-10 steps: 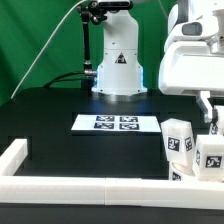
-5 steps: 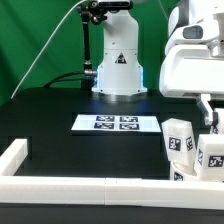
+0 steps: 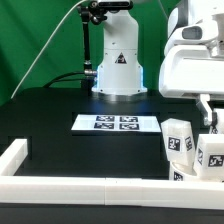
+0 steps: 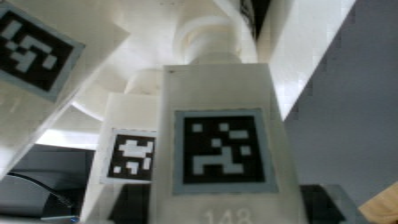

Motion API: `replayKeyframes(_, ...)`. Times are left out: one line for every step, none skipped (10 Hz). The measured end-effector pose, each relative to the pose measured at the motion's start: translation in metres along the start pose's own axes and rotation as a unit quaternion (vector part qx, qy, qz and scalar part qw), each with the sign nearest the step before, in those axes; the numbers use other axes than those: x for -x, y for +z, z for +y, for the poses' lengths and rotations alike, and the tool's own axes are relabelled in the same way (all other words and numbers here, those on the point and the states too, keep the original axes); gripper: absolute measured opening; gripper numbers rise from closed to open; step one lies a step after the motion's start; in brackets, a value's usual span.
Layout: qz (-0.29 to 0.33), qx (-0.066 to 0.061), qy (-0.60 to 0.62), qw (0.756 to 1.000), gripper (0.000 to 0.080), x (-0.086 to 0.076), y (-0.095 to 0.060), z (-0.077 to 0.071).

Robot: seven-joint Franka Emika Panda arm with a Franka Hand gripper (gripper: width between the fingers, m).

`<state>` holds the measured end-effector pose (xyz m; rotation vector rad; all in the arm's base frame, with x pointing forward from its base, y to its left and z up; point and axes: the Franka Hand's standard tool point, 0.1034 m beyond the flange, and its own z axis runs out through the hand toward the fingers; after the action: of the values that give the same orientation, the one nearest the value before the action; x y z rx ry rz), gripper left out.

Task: Assemble stool

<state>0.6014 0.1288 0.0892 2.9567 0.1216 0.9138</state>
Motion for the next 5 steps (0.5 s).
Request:
replayKeyframes(0.005, 0.000, -0.001, 1.000, 0.0338, 0.0005, -0.0003, -0.0002)
replayKeyframes(0.006, 0.000, -0.001, 1.000, 0.0338, 0.0005, -0.0004, -0.0005)
replayKeyframes(0.006, 0.000, -0.001, 1.000, 0.0338, 0.0005, -0.0004, -0.0009)
replayKeyframes(0.006, 0.000, -0.001, 1.000, 0.0411, 0.0005, -0.0004, -0.0007)
replayKeyframes(0.003, 0.000, -0.001, 1.000, 0.0411, 0.0000, -0.0007, -0.0007)
